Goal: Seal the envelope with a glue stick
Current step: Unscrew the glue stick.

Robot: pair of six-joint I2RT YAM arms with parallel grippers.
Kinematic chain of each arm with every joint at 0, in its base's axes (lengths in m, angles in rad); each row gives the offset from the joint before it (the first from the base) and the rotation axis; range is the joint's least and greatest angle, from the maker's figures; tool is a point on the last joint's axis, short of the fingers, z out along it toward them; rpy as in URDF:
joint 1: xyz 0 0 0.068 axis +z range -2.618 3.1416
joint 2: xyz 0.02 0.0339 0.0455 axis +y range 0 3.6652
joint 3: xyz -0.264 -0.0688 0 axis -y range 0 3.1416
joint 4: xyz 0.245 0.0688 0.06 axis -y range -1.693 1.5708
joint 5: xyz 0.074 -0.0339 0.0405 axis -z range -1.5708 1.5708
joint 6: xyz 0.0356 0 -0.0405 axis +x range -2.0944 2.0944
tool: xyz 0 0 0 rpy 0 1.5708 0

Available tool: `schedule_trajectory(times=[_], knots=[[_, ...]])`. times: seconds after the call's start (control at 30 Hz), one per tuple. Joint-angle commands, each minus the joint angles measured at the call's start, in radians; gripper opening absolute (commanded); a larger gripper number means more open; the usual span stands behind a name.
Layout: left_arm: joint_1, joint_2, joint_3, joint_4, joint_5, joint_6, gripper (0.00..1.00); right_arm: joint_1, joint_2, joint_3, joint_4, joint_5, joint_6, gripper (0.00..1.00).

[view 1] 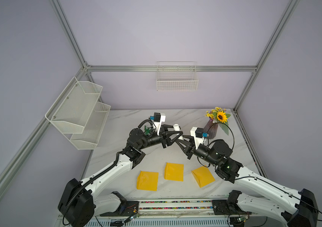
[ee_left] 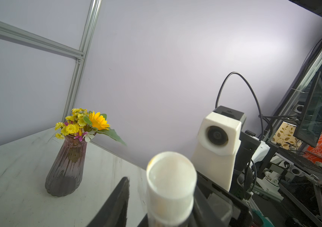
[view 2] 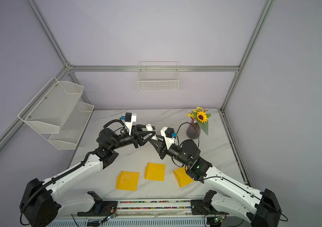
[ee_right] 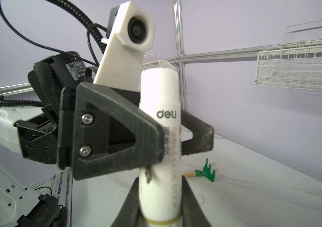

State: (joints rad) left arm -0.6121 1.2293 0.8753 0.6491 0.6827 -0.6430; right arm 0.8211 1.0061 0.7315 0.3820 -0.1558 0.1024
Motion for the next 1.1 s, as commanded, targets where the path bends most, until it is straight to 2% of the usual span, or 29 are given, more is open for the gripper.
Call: schedule_trajectory(times=[0.0,0.33,0.37,0.4,0.43,0.53,0.63,0.83,0.93,1.07], knots=[[-0.006,-0.001,0.030,0.040,0.017,0.006,0.44,0.005,-0.008,0.025,0.029,-0.018,0.016,0.00],[-0.010,-0.001,0.031,0.058,0.028,0.000,0.15,0.005,-0.009,0.031,0.013,-0.010,0.019,0.00],[-0.009,-0.004,0.031,0.063,0.017,-0.006,0.14,0.005,-0.012,0.031,0.012,-0.002,0.017,0.06],[-0.009,-0.010,0.034,0.062,-0.004,-0.016,0.13,0.006,-0.016,0.029,0.014,0.015,0.016,0.21],[-0.009,-0.018,0.037,0.057,-0.036,-0.028,0.12,0.006,-0.022,0.026,0.021,0.038,0.017,0.31],[-0.009,-0.025,0.041,0.087,-0.132,-0.108,0.09,0.005,-0.046,0.012,0.088,0.073,-0.004,0.43],[-0.009,-0.019,0.063,0.129,-0.201,-0.218,0.05,0.005,-0.043,0.004,0.200,0.085,-0.055,0.49],[-0.009,-0.019,0.092,0.205,-0.322,-0.396,0.05,0.005,0.002,0.051,0.344,0.057,-0.229,0.51],[-0.008,-0.034,0.097,0.213,-0.365,-0.446,0.05,0.006,0.038,0.055,0.443,0.040,-0.327,0.55],[-0.008,-0.041,0.109,0.220,-0.388,-0.485,0.05,0.005,0.094,0.093,0.494,0.036,-0.377,0.55]])
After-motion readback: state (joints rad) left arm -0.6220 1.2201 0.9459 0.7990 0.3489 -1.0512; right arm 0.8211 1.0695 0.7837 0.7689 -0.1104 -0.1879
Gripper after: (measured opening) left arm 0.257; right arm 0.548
